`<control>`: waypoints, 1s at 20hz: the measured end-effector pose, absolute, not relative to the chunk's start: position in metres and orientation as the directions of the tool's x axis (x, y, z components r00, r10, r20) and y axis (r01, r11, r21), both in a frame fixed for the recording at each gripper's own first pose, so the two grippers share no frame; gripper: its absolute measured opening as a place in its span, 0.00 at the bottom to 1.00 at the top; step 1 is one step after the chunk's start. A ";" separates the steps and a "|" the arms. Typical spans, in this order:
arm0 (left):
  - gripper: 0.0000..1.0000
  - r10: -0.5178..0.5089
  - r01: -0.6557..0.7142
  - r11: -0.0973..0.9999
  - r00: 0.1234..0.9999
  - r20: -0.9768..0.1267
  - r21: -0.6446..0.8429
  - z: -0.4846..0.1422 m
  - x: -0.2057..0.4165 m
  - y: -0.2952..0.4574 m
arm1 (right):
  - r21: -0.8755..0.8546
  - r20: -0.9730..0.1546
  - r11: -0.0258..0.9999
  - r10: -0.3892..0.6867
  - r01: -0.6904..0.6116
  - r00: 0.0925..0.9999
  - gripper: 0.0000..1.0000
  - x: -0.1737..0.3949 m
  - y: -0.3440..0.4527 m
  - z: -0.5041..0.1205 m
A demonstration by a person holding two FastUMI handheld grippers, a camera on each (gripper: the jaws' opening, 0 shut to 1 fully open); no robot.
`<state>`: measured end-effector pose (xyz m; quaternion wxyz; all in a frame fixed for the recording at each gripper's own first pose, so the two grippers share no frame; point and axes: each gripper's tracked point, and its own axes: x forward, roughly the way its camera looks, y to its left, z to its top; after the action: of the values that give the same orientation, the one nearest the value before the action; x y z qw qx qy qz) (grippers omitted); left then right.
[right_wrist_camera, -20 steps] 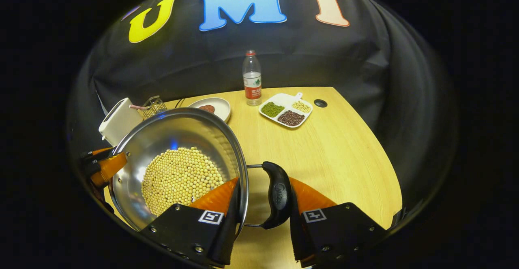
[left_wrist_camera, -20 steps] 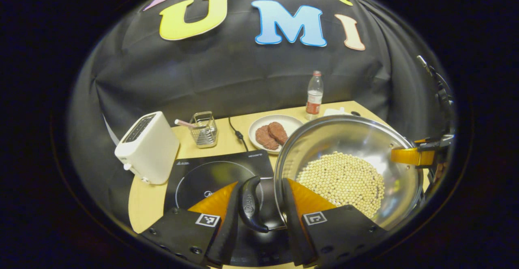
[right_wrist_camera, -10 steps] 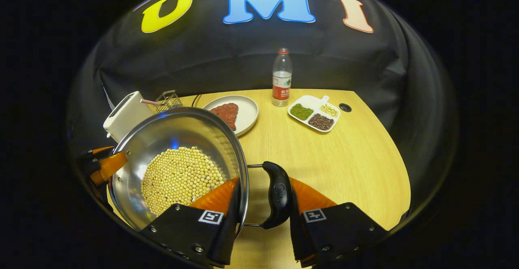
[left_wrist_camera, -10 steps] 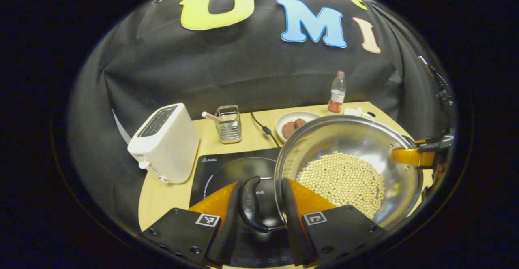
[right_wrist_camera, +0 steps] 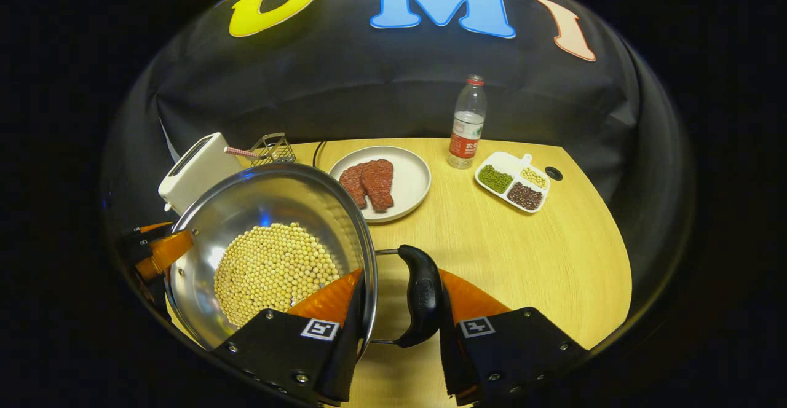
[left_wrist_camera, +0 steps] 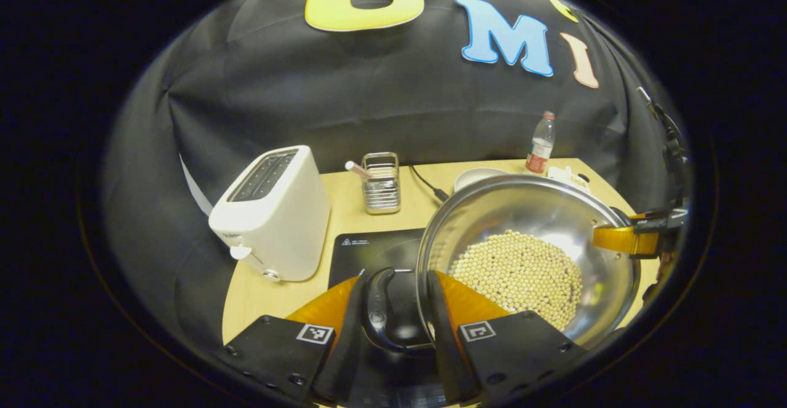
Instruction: First push the handle of the pot to place it horizontally, then grasp the pot with both hands and set it on the induction cooktop.
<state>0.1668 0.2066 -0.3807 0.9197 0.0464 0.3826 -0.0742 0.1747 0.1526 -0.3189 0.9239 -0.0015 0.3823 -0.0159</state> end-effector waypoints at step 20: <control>0.57 -0.094 0.152 0.988 0.680 -0.727 0.014 -0.417 0.196 0.295 | 0.005 -0.717 1.000 -0.006 0.015 0.697 0.57 0.205 0.236 -0.350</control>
<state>0.1957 0.2951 -0.4165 0.9159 0.0366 0.3941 -0.0670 0.2052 0.2362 -0.3500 0.9211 0.0053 0.3891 -0.0057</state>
